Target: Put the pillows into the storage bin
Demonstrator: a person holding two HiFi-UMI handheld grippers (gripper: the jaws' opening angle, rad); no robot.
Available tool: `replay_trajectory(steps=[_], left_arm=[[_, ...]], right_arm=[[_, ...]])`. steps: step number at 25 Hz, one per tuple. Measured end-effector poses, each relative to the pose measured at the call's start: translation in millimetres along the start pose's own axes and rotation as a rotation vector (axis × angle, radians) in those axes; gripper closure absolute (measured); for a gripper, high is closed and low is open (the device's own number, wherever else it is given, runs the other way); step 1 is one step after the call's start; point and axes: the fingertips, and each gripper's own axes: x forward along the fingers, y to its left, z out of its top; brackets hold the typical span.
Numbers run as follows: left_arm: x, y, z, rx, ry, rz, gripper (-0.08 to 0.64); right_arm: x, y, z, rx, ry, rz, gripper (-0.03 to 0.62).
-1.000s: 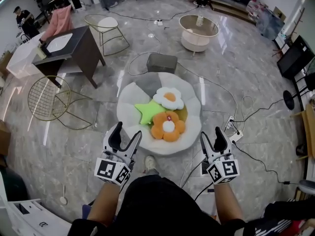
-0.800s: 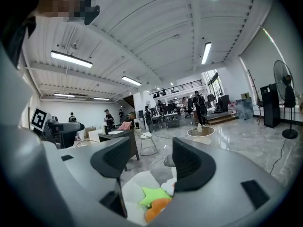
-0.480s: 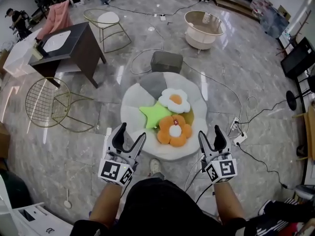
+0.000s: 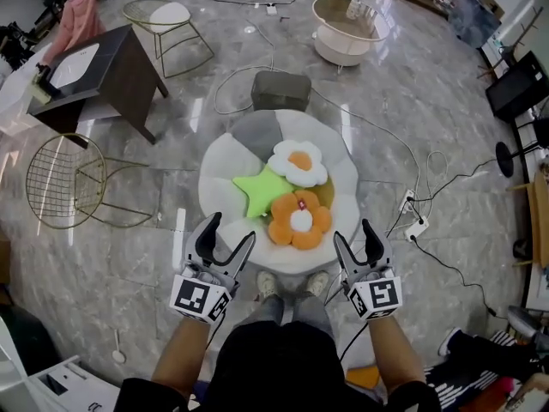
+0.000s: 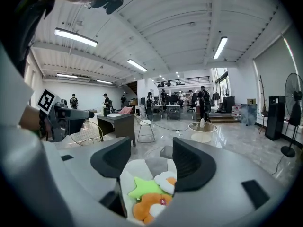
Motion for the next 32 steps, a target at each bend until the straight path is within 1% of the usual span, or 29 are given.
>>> replay_trajectory(steps=[4, 7, 12, 15, 18, 20, 22, 25, 28, 30, 32], left_arm=[[16, 1, -17, -0.011, 0.025, 0.005, 0.232], [28, 0, -35, -0.014, 0.054, 0.008, 0.232], [55, 1, -62, -0.035, 0.087, 0.028, 0.232], [77, 4, -82, -0.013, 0.113, 0.040, 0.232], [103, 9, -111, 0.010, 0.166, 0.052, 0.232], [116, 12, -130, 0.006, 0.198, 0.060, 0.232], [127, 17, -149, -0.023, 0.217, 0.078, 0.233], [135, 24, -178, -0.069, 0.244, 0.118, 0.233], [136, 24, -209, -0.081, 0.277, 0.140, 0.233], [135, 27, -230, -0.087, 0.300, 0.149, 0.233], [133, 32, -246, -0.099, 0.319, 0.164, 0.233]], right_arm=[[15, -11, -26, -0.001, 0.038, 0.024, 0.304], [37, -24, -47, 0.001, 0.068, 0.019, 0.304], [85, -44, -85, -0.074, 0.138, 0.046, 0.305], [112, -52, -108, -0.117, 0.178, 0.086, 0.305], [145, -59, -132, -0.135, 0.226, 0.130, 0.310], [166, -65, -155, -0.152, 0.266, 0.152, 0.314], [187, -70, -185, -0.189, 0.318, 0.181, 0.318], [215, -77, -239, -0.240, 0.414, 0.234, 0.321], [234, -84, -287, -0.272, 0.496, 0.268, 0.321], [248, -86, -310, -0.290, 0.531, 0.280, 0.321], [260, -86, -328, -0.332, 0.552, 0.299, 0.321]])
